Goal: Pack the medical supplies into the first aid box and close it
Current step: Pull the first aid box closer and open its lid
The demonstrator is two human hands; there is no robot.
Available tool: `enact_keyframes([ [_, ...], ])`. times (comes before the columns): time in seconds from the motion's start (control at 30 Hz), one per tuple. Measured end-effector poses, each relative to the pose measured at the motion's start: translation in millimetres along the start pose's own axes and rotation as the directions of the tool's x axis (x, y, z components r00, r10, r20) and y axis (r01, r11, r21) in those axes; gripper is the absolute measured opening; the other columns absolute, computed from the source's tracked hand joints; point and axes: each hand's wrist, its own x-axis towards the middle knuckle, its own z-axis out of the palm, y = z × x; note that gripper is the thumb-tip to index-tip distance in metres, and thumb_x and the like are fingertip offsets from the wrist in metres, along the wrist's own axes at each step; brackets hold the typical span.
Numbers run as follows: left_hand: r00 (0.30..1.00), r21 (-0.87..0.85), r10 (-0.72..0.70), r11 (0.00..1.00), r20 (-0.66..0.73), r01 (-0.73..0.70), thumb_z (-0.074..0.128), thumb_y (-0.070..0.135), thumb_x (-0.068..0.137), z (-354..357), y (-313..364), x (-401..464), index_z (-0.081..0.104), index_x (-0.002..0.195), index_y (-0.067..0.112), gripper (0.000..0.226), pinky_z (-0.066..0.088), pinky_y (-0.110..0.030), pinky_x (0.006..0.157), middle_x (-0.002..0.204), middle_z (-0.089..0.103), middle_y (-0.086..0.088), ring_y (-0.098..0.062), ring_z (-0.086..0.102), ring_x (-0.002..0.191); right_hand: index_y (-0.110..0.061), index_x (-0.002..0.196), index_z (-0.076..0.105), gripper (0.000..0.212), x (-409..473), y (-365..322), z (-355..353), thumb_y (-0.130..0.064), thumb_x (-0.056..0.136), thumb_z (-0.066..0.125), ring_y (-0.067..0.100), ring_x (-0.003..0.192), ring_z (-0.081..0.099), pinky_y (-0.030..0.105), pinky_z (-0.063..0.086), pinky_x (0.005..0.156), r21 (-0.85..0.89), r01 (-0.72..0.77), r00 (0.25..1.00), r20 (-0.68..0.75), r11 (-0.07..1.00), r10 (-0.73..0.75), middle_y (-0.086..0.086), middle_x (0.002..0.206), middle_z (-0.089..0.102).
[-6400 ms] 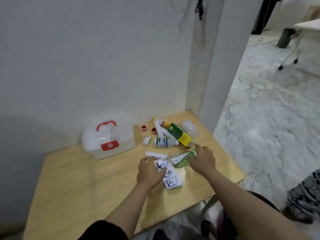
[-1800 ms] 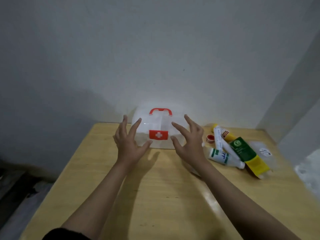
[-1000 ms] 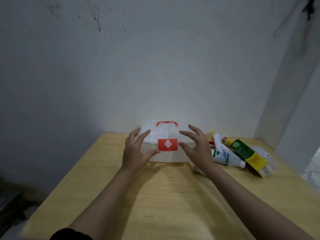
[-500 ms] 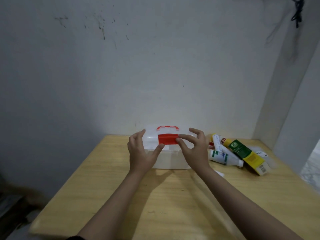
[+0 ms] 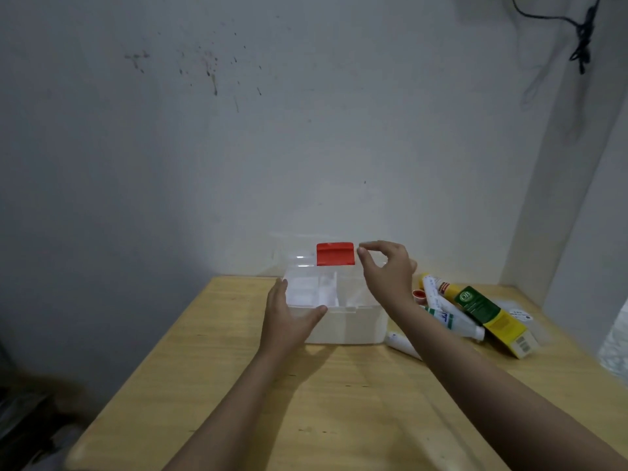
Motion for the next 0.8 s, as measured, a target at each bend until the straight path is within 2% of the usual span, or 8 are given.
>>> enact_keyframes([
  [0.07, 1.000, -0.018, -0.002, 1.000, -0.012, 0.002, 0.075, 0.048, 0.070, -0.2, -0.3, -1.1, 0.025, 0.147, 0.018, 0.097, 0.027, -0.026, 0.105, 0.155, 0.023, 0.002, -0.015, 0.025, 0.141, -0.026, 0.099, 0.066, 0.012, 8.7, -5.9, -1.4, -0.029, 0.088, 0.061, 0.016, 0.119, 0.045, 0.023, 0.024, 0.103, 0.013, 0.032, 0.999, -0.001, 0.999, -0.032, -0.008, 0.108, 0.058],
  [0.1, 1.000, -0.025, -0.005, 1.000, -0.019, 0.005, 0.076, 0.048, 0.069, -0.4, 0.2, -1.6, 0.025, 0.147, 0.018, 0.097, 0.027, -0.025, 0.104, 0.154, 0.024, 0.002, -0.015, 0.026, 0.140, -0.025, 0.102, 0.064, 0.015, 13.0, -8.2, -2.1, -0.027, 0.088, 0.061, 0.016, 0.119, 0.047, 0.031, 0.029, 0.106, 0.021, 0.054, 0.999, -0.010, 0.998, -0.054, -0.005, 0.112, 0.058],
  [0.13, 1.000, -0.032, -0.011, 0.999, -0.022, 0.010, 0.076, 0.048, 0.069, -1.0, 0.5, -2.0, 0.025, 0.147, 0.018, 0.097, 0.028, -0.025, 0.103, 0.154, 0.025, 0.002, -0.016, 0.027, 0.139, -0.024, 0.106, 0.063, 0.019, 16.8, -10.2, -2.6, -0.026, 0.087, 0.062, 0.016, 0.119, 0.048, 0.033, 0.032, 0.106, 0.029, 0.074, 0.997, -0.018, 0.997, -0.073, -0.002, 0.117, 0.058],
  [0.27, 1.000, -0.052, -0.012, 0.999, -0.016, 0.011, 0.077, 0.048, 0.067, -1.7, -0.8, -1.5, 0.024, 0.147, 0.019, 0.100, 0.029, -0.024, 0.101, 0.152, 0.028, 0.003, -0.015, 0.029, 0.138, -0.016, 0.120, 0.055, 0.033, 31.9, -7.7, -0.3, -0.022, 0.088, 0.062, 0.017, 0.122, 0.046, 0.021, 0.032, 0.097, 0.004, 0.101, 0.994, -0.031, 0.995, -0.101, 0.005, 0.128, 0.050],
  [0.4, 0.999, -0.094, -0.036, 0.995, -0.021, 0.034, 0.078, 0.046, 0.067, 1.5, -1.1, -3.5, 0.023, 0.146, 0.021, 0.099, 0.032, -0.027, 0.104, 0.151, 0.028, 0.004, -0.015, 0.029, 0.137, -0.015, 0.137, 0.040, 0.053, 49.8, 12.8, 6.2, -0.021, 0.088, 0.060, 0.018, 0.132, 0.038, 0.023, 0.031, 0.105, -0.114, 0.185, 0.983, 0.039, 0.976, -0.182, 0.008, 0.141, 0.040],
  [0.53, 1.000, -0.100, -0.020, 0.995, -0.002, 0.020, 0.067, 0.050, 0.077, 3.0, -3.2, -2.5, 0.022, 0.145, 0.022, 0.086, 0.035, -0.042, 0.111, 0.154, 0.026, 0.001, -0.019, 0.028, 0.139, -0.016, 0.148, 0.020, 0.072, 72.3, 28.9, 14.4, -0.024, 0.089, 0.060, 0.022, 0.141, 0.027, 0.030, 0.031, 0.108, -0.263, 0.194, 0.977, 0.138, 0.945, -0.162, 0.007, 0.153, 0.025],
  [0.7, 1.000, -0.140, -0.014, 0.990, -0.015, 0.012, 0.068, 0.044, 0.079, 3.7, -3.3, -4.3, 0.025, 0.145, 0.023, 0.081, 0.029, -0.024, 0.105, 0.153, 0.027, 0.004, -0.014, 0.027, 0.139, -0.015, 0.151, 0.009, 0.081, 93.7, 41.4, 18.5, -0.031, 0.089, 0.060, 0.022, 0.147, 0.015, 0.036, 0.024, 0.114, -0.332, 0.138, 0.969, 0.242, 0.933, -0.057, 0.004, 0.160, 0.014],
  [0.8, 0.999, -0.162, -0.017, 0.987, -0.031, 0.012, 0.070, 0.044, 0.077, 3.9, -4.3, -4.6, 0.028, 0.143, 0.024, 0.081, 0.027, -0.022, 0.103, 0.152, 0.030, 0.006, -0.011, 0.028, 0.138, -0.014, 0.151, 0.012, 0.079, 93.8, 47.1, 13.1, -0.031, 0.090, 0.059, 0.022, 0.146, 0.018, 0.037, 0.022, 0.116, -0.330, 0.123, 0.957, 0.288, 0.936, -0.025, 0.004, 0.159, 0.017],
])
